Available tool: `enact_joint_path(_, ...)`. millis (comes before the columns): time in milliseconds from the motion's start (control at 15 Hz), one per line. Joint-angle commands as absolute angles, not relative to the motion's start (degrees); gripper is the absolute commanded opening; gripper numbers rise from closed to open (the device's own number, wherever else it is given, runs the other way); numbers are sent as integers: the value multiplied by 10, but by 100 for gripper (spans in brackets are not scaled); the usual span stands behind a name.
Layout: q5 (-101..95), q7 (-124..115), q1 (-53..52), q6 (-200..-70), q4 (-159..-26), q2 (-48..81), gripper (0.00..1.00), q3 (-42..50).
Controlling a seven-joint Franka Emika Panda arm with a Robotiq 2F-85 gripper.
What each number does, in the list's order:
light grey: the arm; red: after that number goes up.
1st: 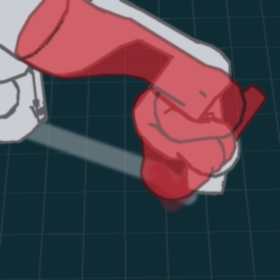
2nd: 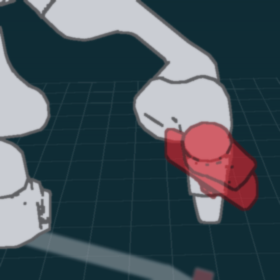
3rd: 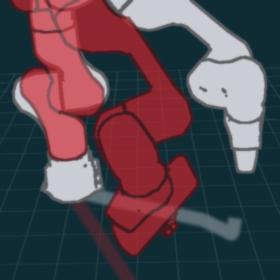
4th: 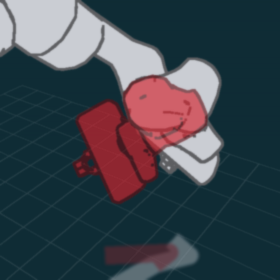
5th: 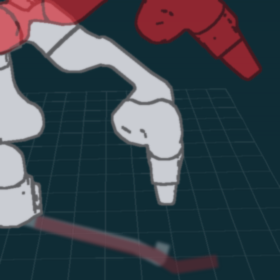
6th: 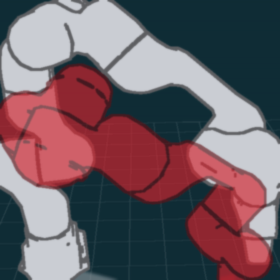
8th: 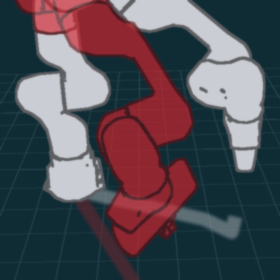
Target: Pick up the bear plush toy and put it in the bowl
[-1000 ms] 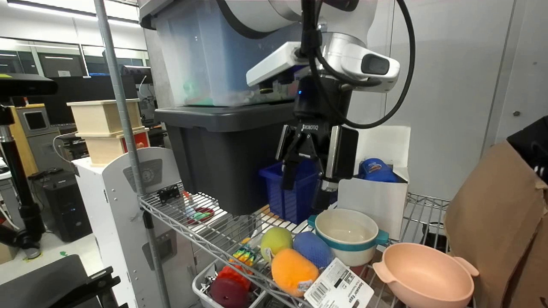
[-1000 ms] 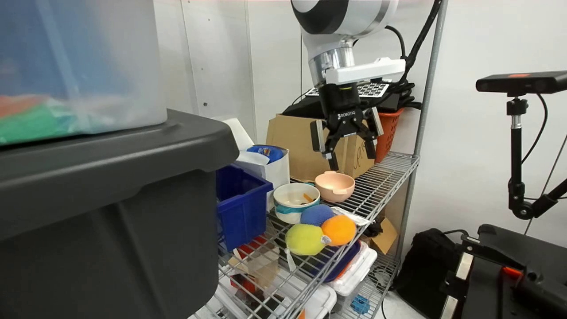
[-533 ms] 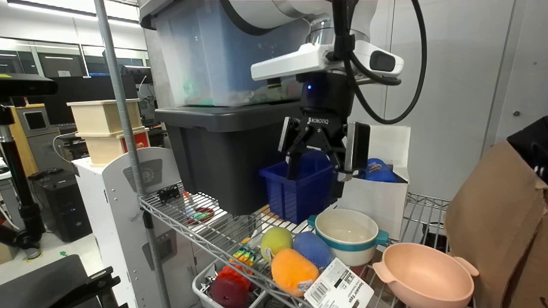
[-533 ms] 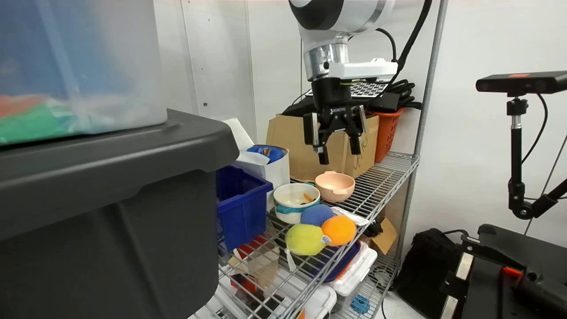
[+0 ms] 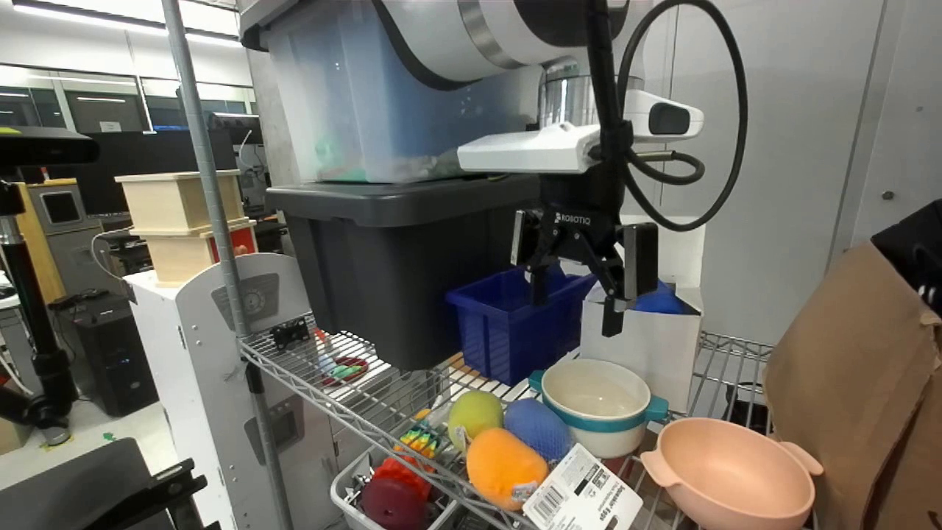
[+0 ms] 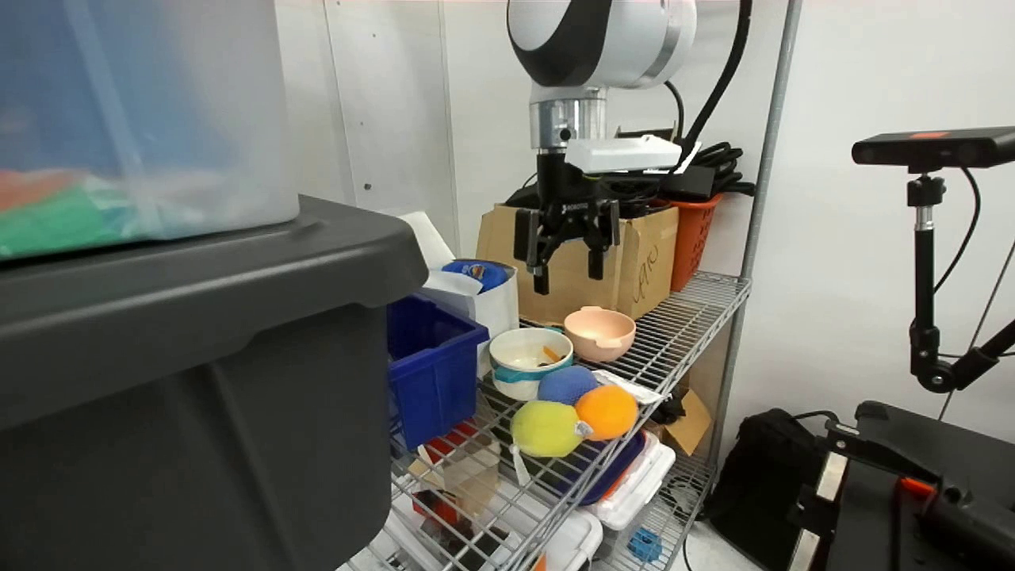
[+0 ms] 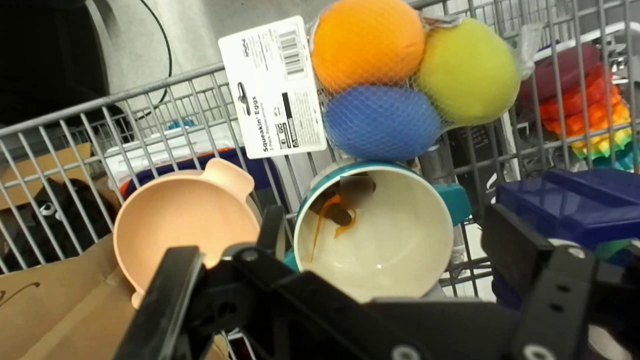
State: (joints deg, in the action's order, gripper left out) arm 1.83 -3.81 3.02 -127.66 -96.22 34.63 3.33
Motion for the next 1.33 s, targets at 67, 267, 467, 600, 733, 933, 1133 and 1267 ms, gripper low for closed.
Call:
enact_joint_path(67, 31, -18, 40, -1319, -943, 372, 100, 19)
enact_joint_path(267, 34, -9, 43, -1308, -948, 370, 100, 13)
enact_joint_path(467, 29, -1, 44, -1305, -944, 370, 100, 15)
enact_joint_path(600, 23, 2, 44, -1310, -942, 369, 100, 18)
enact_joint_path(733, 25, 4, 47, -1300, -928, 374, 100, 17)
enact_joint_path(933, 24, 8, 50, -1288, -909, 382, 100, 18)
enact_joint_path(1133, 24, 12, 52, -1278, -893, 388, 100, 17)
enact_joint_path(1267, 23, 15, 52, -1275, -884, 395, 100, 17)
